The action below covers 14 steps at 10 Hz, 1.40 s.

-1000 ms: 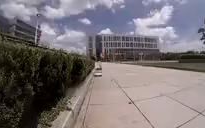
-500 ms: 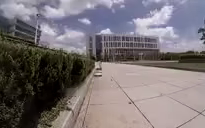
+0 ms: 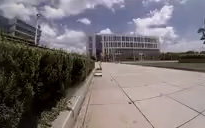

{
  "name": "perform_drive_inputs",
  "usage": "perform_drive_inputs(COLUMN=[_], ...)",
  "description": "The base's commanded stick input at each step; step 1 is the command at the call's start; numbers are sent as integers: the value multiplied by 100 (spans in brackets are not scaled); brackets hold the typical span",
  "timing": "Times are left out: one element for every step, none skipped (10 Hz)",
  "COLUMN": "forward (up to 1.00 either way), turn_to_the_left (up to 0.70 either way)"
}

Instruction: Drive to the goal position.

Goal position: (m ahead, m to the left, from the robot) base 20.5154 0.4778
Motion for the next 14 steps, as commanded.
perform_drive_inputs(forward=[1, 3, 4, 4, 4, 4, 4, 4, 4, 4, 4, 4, 4, 2], turn_to_the_left=[0, 0, 0, 0, 0, 0, 0, 0, 0, 0, 0, 0, 0, 0])
